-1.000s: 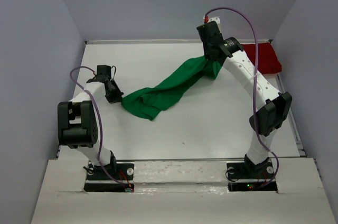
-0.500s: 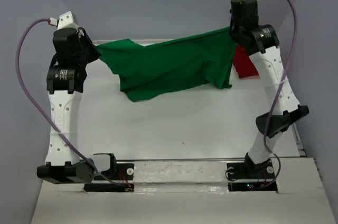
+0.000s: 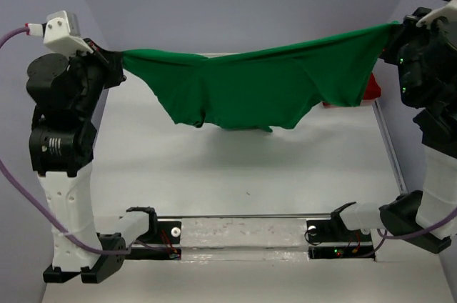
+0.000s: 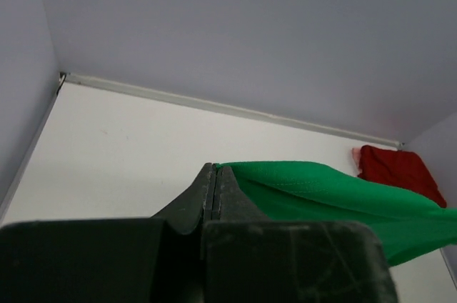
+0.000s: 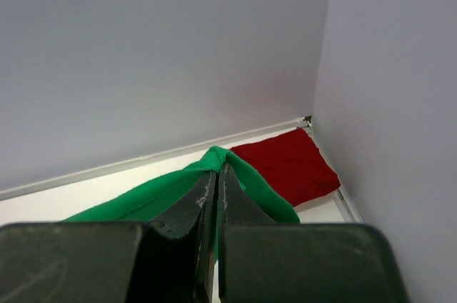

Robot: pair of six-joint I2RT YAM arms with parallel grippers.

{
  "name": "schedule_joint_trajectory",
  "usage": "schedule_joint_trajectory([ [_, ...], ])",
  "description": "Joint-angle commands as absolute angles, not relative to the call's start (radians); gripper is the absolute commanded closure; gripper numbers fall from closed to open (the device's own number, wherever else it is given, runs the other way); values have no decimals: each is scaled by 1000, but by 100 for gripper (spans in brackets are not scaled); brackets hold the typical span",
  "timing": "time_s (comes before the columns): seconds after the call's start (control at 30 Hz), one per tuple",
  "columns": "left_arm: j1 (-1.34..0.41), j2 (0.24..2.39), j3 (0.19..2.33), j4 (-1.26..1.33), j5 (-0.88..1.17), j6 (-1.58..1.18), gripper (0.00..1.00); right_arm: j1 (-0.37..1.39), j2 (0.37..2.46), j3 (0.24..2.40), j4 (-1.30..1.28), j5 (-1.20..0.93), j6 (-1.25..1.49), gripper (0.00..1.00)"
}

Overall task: Fold and stack the t-shirts
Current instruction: Flatten the tshirt out

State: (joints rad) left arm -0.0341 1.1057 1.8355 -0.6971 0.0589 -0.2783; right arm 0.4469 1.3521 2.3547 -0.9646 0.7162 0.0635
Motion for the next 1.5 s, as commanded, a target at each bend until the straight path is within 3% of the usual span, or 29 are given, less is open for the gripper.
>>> schedule_joint_trajectory([
  [0.0,-40,982,1902,-577,84,-235,100,449,1310,2393,-940,704,41,100],
  [0.3,-49,1216,2181,-610,103,-190,100,449,1423,2249,-896,724,11,100],
  [0.43,-69,1350,2344,-601,106,-176,100,449,1590,2336,-893,730,-34,100],
  [0.6,-72,1500,2472,-583,137,-166,100,449,1800,2598,-887,713,-92,100],
  [0.77,-75,1543,2496,-580,147,-156,100,449,1819,2614,-873,701,-104,100],
  [1.13,-117,1347,2382,-563,134,-155,100,474,1559,2412,-905,709,-46,100],
  [1.27,-121,1171,2269,-549,129,-166,100,566,1447,2310,-966,786,-3,100],
  [1.47,-121,1028,2122,-560,107,-163,100,719,1387,2328,-1041,934,54,100],
])
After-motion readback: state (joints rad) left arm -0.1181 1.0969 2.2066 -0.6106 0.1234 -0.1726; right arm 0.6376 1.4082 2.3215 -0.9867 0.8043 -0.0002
